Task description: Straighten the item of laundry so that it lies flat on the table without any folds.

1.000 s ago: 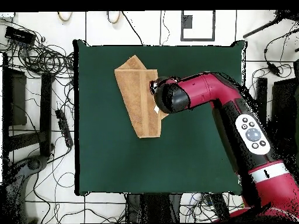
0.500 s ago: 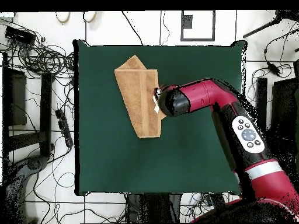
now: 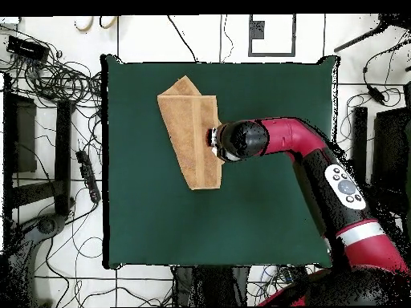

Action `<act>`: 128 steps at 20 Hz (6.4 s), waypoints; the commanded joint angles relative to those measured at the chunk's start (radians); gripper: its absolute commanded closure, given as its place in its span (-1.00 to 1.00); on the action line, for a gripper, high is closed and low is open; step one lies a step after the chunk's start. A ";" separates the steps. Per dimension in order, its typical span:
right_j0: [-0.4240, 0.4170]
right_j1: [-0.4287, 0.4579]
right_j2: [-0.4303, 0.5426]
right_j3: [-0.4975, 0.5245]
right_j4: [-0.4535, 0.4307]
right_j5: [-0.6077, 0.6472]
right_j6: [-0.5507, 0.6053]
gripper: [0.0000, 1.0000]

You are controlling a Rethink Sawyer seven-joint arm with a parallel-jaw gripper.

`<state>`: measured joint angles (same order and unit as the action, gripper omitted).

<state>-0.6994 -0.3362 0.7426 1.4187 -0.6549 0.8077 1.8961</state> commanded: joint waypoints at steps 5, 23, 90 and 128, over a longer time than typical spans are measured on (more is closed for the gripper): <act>0.036 -0.011 -0.019 0.066 0.127 0.109 -0.045 -1.00; 0.172 0.157 -0.238 -0.100 -0.174 -0.102 0.006 -1.00; 0.849 0.274 -0.778 -0.224 0.232 -0.238 0.740 1.00; 1.062 0.281 -0.937 -0.222 0.428 -0.097 0.789 1.00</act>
<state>0.2538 -0.1728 -0.2998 1.1264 -0.3211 0.6824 2.4288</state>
